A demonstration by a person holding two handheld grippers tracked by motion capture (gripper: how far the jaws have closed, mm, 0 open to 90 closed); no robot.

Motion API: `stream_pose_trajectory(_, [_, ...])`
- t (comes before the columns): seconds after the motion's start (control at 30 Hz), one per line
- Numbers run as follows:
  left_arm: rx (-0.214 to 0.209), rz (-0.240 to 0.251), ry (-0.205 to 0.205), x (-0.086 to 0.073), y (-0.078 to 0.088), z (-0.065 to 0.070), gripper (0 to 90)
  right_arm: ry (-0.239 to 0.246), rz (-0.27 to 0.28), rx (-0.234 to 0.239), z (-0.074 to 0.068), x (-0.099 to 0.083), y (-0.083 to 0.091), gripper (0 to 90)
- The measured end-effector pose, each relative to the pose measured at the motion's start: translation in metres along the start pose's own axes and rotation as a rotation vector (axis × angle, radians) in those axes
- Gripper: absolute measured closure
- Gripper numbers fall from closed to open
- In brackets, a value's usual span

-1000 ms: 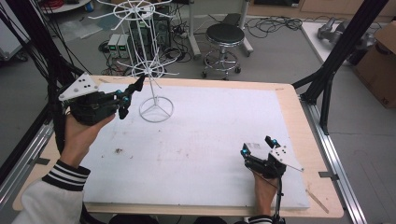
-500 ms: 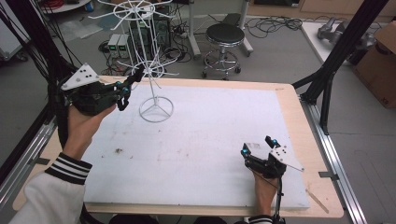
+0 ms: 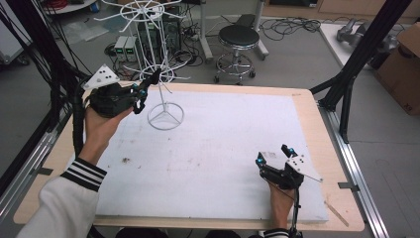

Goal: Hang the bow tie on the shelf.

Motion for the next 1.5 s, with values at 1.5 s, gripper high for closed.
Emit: stream_pose_trajectory(1.5, [0.026, -0.106, -0.021, -0.046, -0.016, 0.006, 86.3, 0.001, -0.005, -0.001, -0.001, 0.000, 0.000, 7.2])
Point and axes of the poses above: each handheld gripper's, and its own axes: y roughly backward along the jaws, x roughly out of its top, z roughly to its right, the point moved 3 cm from there along -y, roughly forward along the jaws, and after that the axes turned 12 degrees about x, right-handed, at the moved point
